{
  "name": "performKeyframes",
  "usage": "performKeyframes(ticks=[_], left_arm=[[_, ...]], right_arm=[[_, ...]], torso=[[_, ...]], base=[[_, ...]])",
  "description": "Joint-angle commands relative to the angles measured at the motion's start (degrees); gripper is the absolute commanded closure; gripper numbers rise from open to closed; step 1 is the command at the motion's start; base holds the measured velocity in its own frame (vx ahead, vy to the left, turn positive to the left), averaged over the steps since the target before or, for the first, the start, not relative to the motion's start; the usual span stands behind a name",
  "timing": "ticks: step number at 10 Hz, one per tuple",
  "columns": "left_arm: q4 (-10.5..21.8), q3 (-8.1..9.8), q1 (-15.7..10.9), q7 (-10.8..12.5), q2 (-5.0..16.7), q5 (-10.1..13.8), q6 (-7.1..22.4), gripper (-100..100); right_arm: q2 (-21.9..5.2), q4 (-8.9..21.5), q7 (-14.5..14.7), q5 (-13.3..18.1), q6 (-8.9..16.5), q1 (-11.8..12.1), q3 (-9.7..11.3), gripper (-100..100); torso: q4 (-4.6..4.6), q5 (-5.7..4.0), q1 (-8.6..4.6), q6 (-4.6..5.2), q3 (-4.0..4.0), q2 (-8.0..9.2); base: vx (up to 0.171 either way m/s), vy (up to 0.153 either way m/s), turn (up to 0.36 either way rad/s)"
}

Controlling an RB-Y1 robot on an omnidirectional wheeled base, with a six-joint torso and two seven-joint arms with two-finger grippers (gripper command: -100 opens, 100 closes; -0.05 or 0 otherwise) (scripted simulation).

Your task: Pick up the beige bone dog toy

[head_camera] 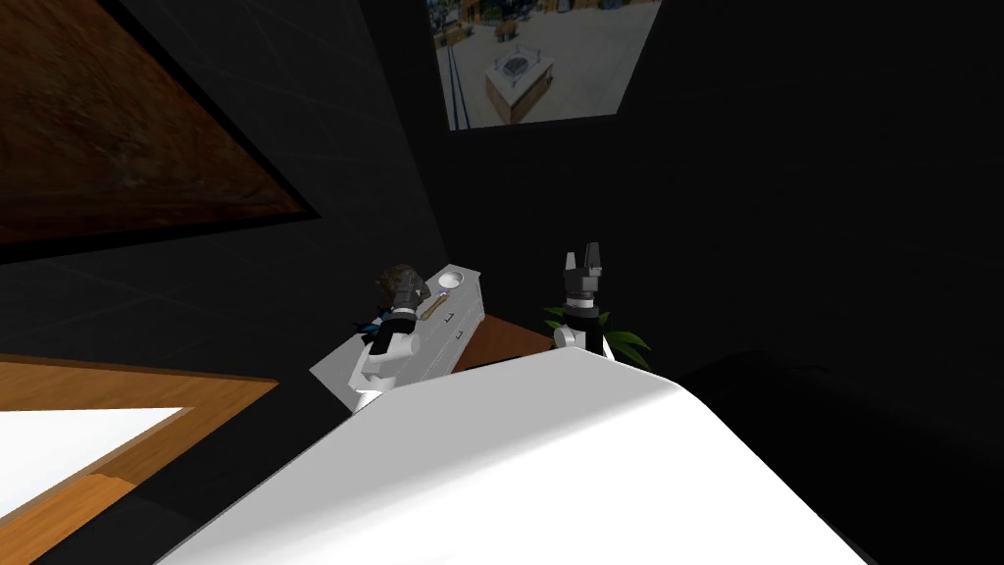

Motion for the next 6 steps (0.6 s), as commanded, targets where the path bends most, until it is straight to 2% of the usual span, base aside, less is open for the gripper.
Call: performKeyframes(ticks=[1,2,3,4,5,6], left_arm=[[0.82,0.23,-0.68,0.22,-0.13,0.58,2.71,-100],[3.33,0.71,-2.67,0.73,0.04,1.64,4.65,-100],[3.33,0.71,-2.67,0.73,0.04,1.64,5.35,-100],[5.95,1.17,-4.7,1.32,0.18,2.62,7.26,-100],[5.95,1.17,-4.7,1.32,0.18,2.62,8.05,-100],[8.68,1.6,-6.74,1.98,0.33,3.52,9.99,-100]], right_arm=[[0.0,0.0,0.0,0.0,0.0,0.0,0.0,0],[0.0,0.0,0.0,0.0,0.0,-0.01,0.0,0],[0.0,0.0,0.0,0.0,0.0,0.0,0.0,0],[0.0,0.0,0.0,0.0,0.0,-0.01,0.0,0],[0.0,0.0,0.0,0.0,0.0,0.0,0.0,0],[0.0,0.0,0.0,0.0,0.0,-0.01,0.0,0]], torso=[[0.0,0.0,0.0,0.0,0.0,0.0],[0.0,0.0,0.05,0.01,0.01,0.03],[0.0,0.01,0.01,0.0,0.02,0.04],[0.02,0.01,0.08,0.01,0.05,0.1],[0.02,0.01,0.08,0.0,0.05,0.1],[0.02,0.02,0.13,0.02,0.06,0.11]], base=[[0.06,-0.078,0.075],[0.053,-0.088,0.108],[0.037,-0.071,0.061],[0.037,-0.074,0.125],[0.038,-0.059,0.061],[0.066,-0.07,0.089]])
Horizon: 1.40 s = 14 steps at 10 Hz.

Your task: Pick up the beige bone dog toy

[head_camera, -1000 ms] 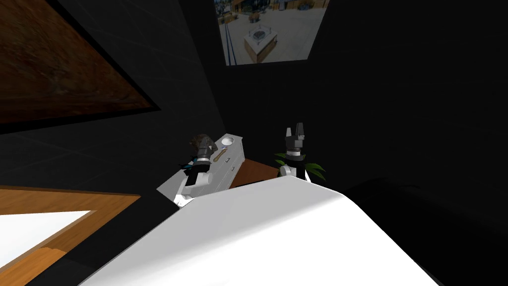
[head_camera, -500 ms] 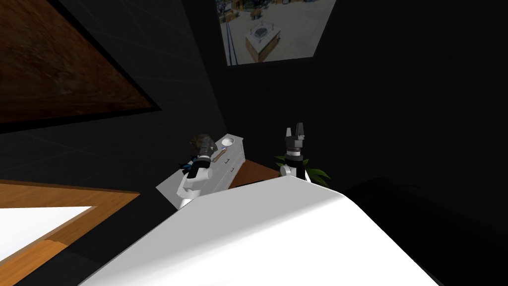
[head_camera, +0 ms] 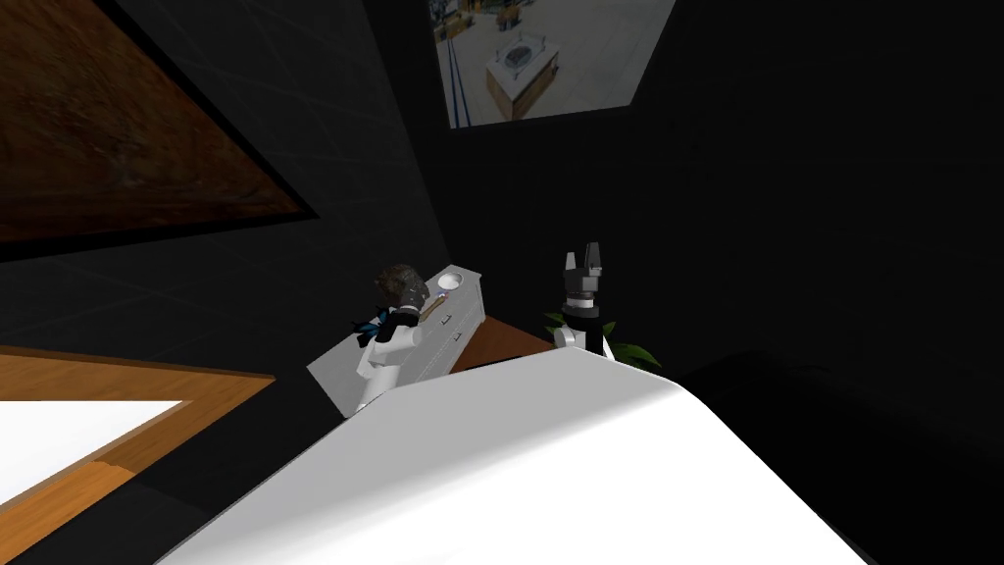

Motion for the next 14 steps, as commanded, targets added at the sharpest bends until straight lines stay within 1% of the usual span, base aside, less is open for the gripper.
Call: performKeyframes(ticks=[1,2,3,4,5,6,7,8,9,10,11,12,13,14], left_arm=[[0.69,0.31,-0.92,0.43,0.21,0.54,2.62,-100],[3.52,0.72,-2.98,1.17,0.37,1.34,4.09,-100],[3.52,0.72,-2.98,1.17,0.37,1.34,5.45,-100],[6.06,1.1,-5.07,1.99,0.55,2.04,7.47,-100],[6.46,1.1,-5.07,1.99,0.55,2.04,8.32,-100],[8.51,1.46,-7.16,2.9,0.77,2.63,10.58,-100],[9.5,1.46,-7.16,2.9,0.77,2.63,11.25,-100],[11.81,1.78,-9.27,3.88,1.02,3.12,13.42,-100],[12.62,1.78,-9.27,3.88,1.02,3.12,14.21,-100],[14.79,2.09,-11.39,4.93,1.32,3.5,15.99,-100],[15.82,2.09,-11.39,4.93,1.32,3.5,17.2,-100],[18.18,2.37,-13.52,6.05,1.66,3.77,18.84,-100],[19.06,2.37,-13.52,6.05,1.66,3.77,20.2,-100],[20.61,2.64,-15.66,7.22,2.05,3.94,22.28,-100]], right_arm=[[0.0,0.0,0.0,0.0,0.0,0.0,0.0,0],[0.0,0.0,0.0,0.0,0.0,0.0,0.0,0],[0.0,0.0,0.0,0.0,0.0,0.0,0.0,0],[0.0,0.0,0.0,0.0,0.0,-0.01,0.0,0],[0.0,0.0,0.0,0.0,0.0,0.0,0.0,0],[0.0,0.0,0.0,0.0,0.0,-0.01,0.0,0],[0.0,0.0,0.0,0.0,0.0,0.0,0.0,0],[0.0,0.0,0.0,0.0,0.0,-0.01,0.0,0],[0.0,0.0,0.0,0.0,0.0,0.0,0.0,0],[0.0,0.0,0.0,0.0,0.0,-0.01,0.0,0],[0.0,0.0,0.0,0.0,0.0,0.0,0.0,0],[0.0,0.0,0.0,0.0,0.0,-0.01,0.0,0],[0.0,0.0,0.0,0.0,0.0,0.0,0.0,0],[0.0,0.0,0.0,0.0,0.0,-0.01,0.0,0]], torso=[[0.0,0.0,0.0,0.0,0.0,0.0],[0.0,0.0,0.03,0.0,0.01,0.03],[0.01,-0.01,-0.01,-0.01,0.03,0.06],[0.02,-0.01,0.02,0.01,0.05,0.09],[0.0,-0.01,0.0,-0.01,0.01,0.03],[0.0,0.0,0.03,0.01,0.02,0.04],[0.0,0.0,0.03,0.0,0.01,0.02],[0.0,0.0,0.06,0.01,0.03,0.06],[0.0,0.0,0.04,-0.01,0.01,0.02],[0.0,0.0,0.07,0.01,0.02,0.05],[0.0,-0.01,-0.01,0.01,0.01,0.02],[-0.01,0.0,0.06,0.0,0.01,0.03],[0.0,0.0,0.08,-0.01,-0.01,-0.02],[-0.01,0.01,0.11,0.01,0.0,0.02]], base=[[0.054,-0.064,0.066],[0.038,-0.075,0.129],[0.035,-0.068,0.058],[0.059,-0.075,0.114],[0.05,-0.069,0.068],[0.05,-0.067,0.104],[0.04,-0.059,0.061],[0.054,-0.067,0.106],[0.046,-0.06,0.064],[0.053,-0.083,0.097],[0.051,-0.063,0.076],[0.064,-0.056,0.129],[0.052,-0.052,0.046],[0.062,-0.058,0.092]])
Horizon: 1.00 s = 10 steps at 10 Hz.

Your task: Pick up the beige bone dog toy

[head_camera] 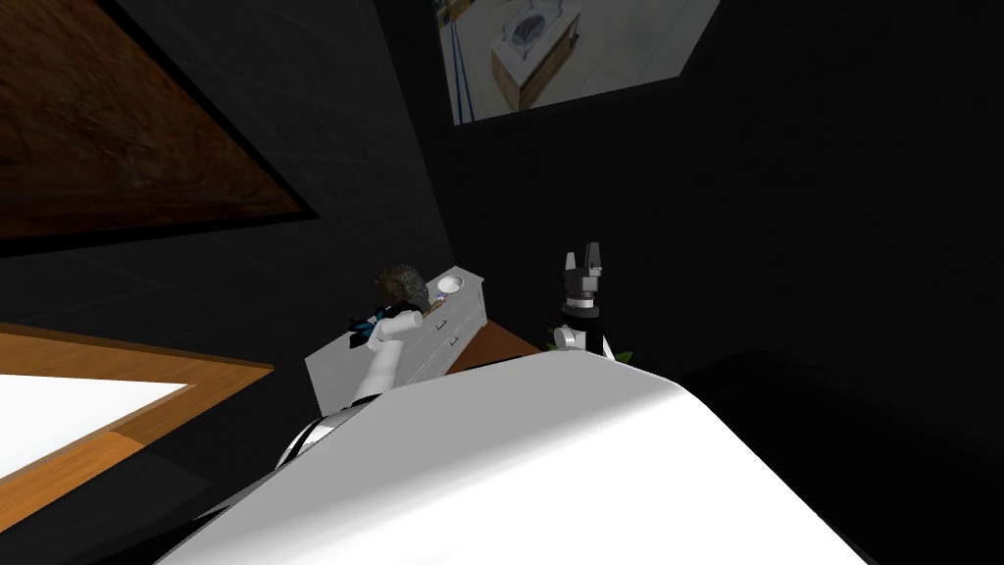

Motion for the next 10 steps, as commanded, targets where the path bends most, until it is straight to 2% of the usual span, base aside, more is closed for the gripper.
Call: performKeyframes(ticks=[1,2,3,4,5,6,7,8,10], left_arm=[[2.42,0.24,-0.96,0.76,-0.31,-0.49,2.35,-100],[4.46,0.49,-3.09,1.97,0.12,-0.4,4.3,-100],[5.69,0.49,-3.09,1.97,0.12,-0.4,5.33,-100],[7.18,0.73,-5.21,3.21,0.6,-0.38,7.38,-100],[8.94,0.73,-5.21,3.21,0.6,-0.38,8.27,-100],[10.61,0.95,-7.29,4.47,1.1,-0.43,10.43,-100],[12.14,0.95,-7.29,4.47,1.1,-0.43,11.16,-100],[13.54,1.17,-9.32,5.72,1.62,-0.52,13.51,-100],[15.26,1.17,-9.32,5.72,1.62,-0.52,13.98,-100]], right_arm=[[0.0,0.0,0.0,0.0,0.0,0.0,0.0,0],[0.0,0.0,0.0,0.0,0.0,0.0,0.0,0],[0.0,0.0,0.0,0.0,0.0,0.0,0.0,0],[0.0,0.0,0.0,0.0,0.0,0.0,0.0,0],[0.0,0.0,0.0,0.0,0.0,0.0,0.0,0],[0.0,0.0,0.0,0.0,0.0,-0.01,0.0,0],[0.0,0.0,0.0,0.0,0.0,0.0,0.0,0],[0.0,0.0,0.0,0.0,0.0,-0.01,0.0,0],[0.0,0.0,0.0,0.0,0.0,-0.01,0.0,0]], torso=[[0.0,0.0,0.0,0.0,0.0,0.0],[-0.01,0.01,0.03,0.0,0.01,0.03],[-0.01,0.0,0.02,-0.01,-0.02,-0.03],[-0.01,0.01,0.05,0.0,0.0,0.01],[0.0,0.0,0.02,0.0,0.0,0.0],[0.0,0.01,0.05,0.0,0.02,0.05],[0.0,0.01,0.06,-0.01,-0.01,-0.01],[-0.01,0.02,0.08,0.0,0.0,0.02],[0.0,0.02,0.09,0.0,0.02,0.05]], base=[[0.054,-0.049,0.06],[0.073,-0.053,0.118],[0.06,-0.049,0.05],[0.06,-0.058,0.089],[0.047,-0.051,0.061],[0.069,-0.047,0.117],[0.059,-0.041,0.044],[0.055,-0.038,0.085],[0.036,-0.032,0.024]])
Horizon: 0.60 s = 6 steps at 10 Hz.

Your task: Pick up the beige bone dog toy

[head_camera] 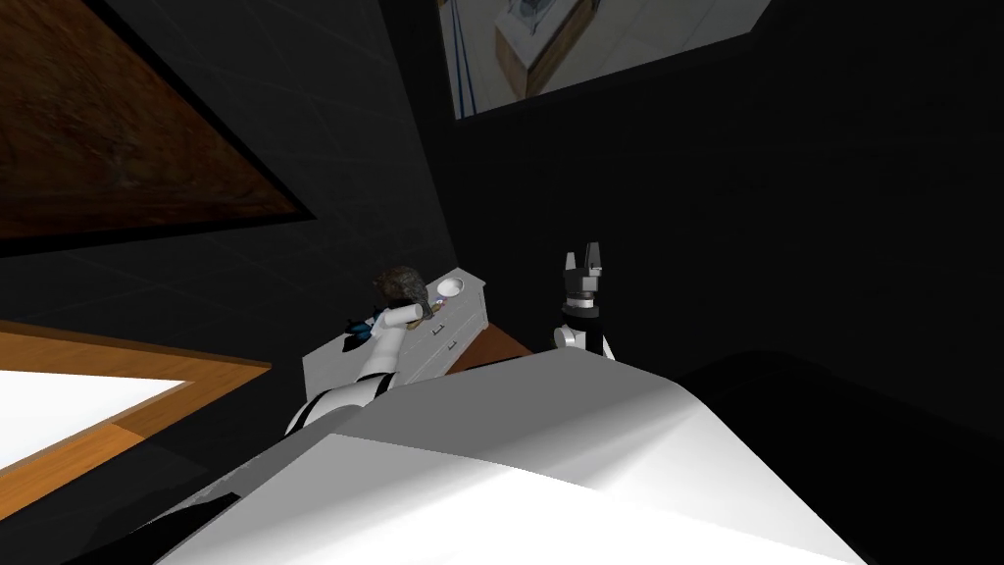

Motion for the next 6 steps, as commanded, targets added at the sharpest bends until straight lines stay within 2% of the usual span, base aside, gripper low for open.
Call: performKeyframes(ticks=[1,2,3,4,5,6], left_arm=[[2.86,0.2,-2.17,1.14,0.56,-0.04,2.38,-100],[4.02,0.2,-2.17,1.14,0.56,-0.04,2.38,-100],[5.55,0.41,-4.05,2.34,1.13,-0.19,4.95,-100],[6.9,0.41,-4.05,2.34,1.13,-0.19,4.99,-100],[8.71,0.61,-5.84,3.49,1.71,-0.34,7.47,-100],[9.63,0.61,-5.84,3.49,1.71,-0.34,7.47,-100]], right_arm=[[0.0,0.0,0.0,0.0,0.0,0.0,0.0,0],[0.0,0.0,0.0,0.0,0.0,0.01,0.0,0],[0.0,0.0,0.0,0.0,0.0,0.0,0.0,0],[0.0,0.0,0.0,0.0,0.0,0.01,0.0,0],[0.0,0.0,0.0,0.0,0.0,0.0,0.0,0],[0.0,0.0,0.0,0.0,0.0,0.01,0.0,0]], torso=[[0.0,0.0,0.0,0.0,0.0,0.0],[0.0,-0.01,-0.02,-0.02,-0.03,-0.06],[-0.02,0.0,-0.02,0.0,-0.04,-0.08],[-0.02,-0.01,-0.03,-0.02,-0.07,-0.14],[-0.03,0.0,-0.01,0.0,-0.07,-0.12],[-0.03,-0.01,-0.03,-0.01,-0.09,-0.16]], base=[[0.05,-0.032,0.093],[0.056,-0.033,0.056],[0.069,-0.034,0.099],[0.063,-0.03,0.039],[0.075,-0.035,0.063],[0.063,-0.027,0.058]])
